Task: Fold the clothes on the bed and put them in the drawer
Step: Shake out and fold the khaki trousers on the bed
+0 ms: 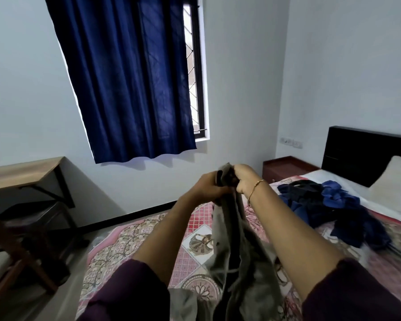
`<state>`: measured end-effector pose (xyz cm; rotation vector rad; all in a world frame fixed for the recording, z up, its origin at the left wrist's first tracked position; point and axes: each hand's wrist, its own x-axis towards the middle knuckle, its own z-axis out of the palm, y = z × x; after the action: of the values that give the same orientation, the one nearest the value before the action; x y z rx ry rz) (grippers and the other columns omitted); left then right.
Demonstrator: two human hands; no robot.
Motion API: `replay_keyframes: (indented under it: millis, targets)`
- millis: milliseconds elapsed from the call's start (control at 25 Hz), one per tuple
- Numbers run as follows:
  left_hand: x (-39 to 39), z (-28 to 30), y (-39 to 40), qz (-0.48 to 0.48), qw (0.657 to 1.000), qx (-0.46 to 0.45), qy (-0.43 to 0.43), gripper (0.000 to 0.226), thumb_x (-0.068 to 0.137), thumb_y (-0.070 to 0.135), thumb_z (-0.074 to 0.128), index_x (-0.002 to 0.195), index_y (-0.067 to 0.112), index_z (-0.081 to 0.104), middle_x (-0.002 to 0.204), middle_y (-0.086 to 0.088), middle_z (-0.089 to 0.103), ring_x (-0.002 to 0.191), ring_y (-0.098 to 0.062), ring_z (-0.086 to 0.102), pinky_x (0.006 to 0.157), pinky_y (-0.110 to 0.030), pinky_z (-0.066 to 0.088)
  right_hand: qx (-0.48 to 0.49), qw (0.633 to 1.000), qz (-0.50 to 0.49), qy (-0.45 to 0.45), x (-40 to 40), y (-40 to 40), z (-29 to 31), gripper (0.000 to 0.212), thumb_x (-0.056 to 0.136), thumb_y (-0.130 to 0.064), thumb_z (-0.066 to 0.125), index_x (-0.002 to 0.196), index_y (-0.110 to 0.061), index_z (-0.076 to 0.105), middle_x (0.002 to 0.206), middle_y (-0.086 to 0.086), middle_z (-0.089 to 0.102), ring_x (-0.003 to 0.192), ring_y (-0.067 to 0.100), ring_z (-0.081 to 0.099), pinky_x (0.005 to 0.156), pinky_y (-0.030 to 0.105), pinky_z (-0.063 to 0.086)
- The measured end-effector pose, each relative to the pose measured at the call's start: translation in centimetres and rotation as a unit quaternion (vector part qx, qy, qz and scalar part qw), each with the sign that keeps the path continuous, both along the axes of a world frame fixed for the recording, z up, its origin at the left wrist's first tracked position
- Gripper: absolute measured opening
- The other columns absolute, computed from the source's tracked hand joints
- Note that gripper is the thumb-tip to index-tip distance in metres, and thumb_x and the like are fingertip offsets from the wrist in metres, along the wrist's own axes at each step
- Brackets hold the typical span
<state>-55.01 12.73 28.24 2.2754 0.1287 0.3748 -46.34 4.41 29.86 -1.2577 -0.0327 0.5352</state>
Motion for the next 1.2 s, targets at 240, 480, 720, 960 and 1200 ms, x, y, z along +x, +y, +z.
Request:
replay_keyframes:
  millis: [240,480,720,960,1200]
  targets:
    - [2.3,1.3,-0.5,0.159,0.941,-0.284,-0.090,0.015,0.085,-0.004,0.045,0.085,0.004,0.057,0.087,-0.018,0.061,0.078,-0.030,0.061,0.072,-0.038,0.053,0.024,0.985,0.047,-0.162,-0.9,-1.5,0.2,0.025,0.093,-0.039,0.051,0.089,-0.015,0.051,0.079,0.003,0.057,0.066,0.012,0.055,0.062,0.022,0.047]
    - [4.5,4.8,0.7,0.218,0.851,-0.443,-0.177,0.015,0.087,-0.003,0.040,0.083,0.007,0.049,0.083,-0.014,0.054,0.073,-0.023,0.054,0.065,-0.029,0.047,-0.270,0.801,-0.024,-0.534,0.2,-0.4,-2.9,0.059,0.074,-0.034,0.074,0.119,-0.006,0.047,0.114,0.007,0.047,0.102,0.024,0.050,0.088,0.032,0.046]
    - [5.2,8.2,3.1,0.253,0.820,-0.450,-0.247,0.011,0.085,0.000,0.045,0.093,0.007,0.050,0.079,-0.013,0.051,0.069,-0.024,0.053,0.064,-0.032,0.048,-0.395,0.799,-0.086,-0.444,3.6,-2.5,-3.6,0.023,0.081,-0.007,0.054,0.103,-0.002,0.059,0.108,0.021,0.062,0.101,0.035,0.059,0.075,0.031,0.044]
    - [3.8,8.1,5.6,0.372,0.795,-0.398,-0.266,0.064,0.085,0.005,0.058,0.137,0.002,0.021,0.109,-0.011,0.052,0.095,-0.021,0.058,0.085,-0.033,0.052,-0.482,0.750,-0.099,-0.443,8.5,-4.5,-0.4,0.024,0.078,-0.002,0.051,0.095,-0.006,0.067,0.104,0.020,0.065,0.099,0.036,0.061,0.080,0.035,0.050]
    - [2.4,5.4,7.0,0.427,0.811,-0.302,-0.262,0.045,0.083,-0.002,0.059,0.112,0.015,0.028,0.102,-0.011,0.047,0.084,-0.021,0.054,0.073,-0.027,0.049,-0.510,0.723,-0.081,-0.459,11.0,-7.2,-0.9,0.023,0.083,0.001,0.050,0.096,-0.006,0.069,0.102,0.017,0.067,0.098,0.035,0.061,0.081,0.035,0.051]
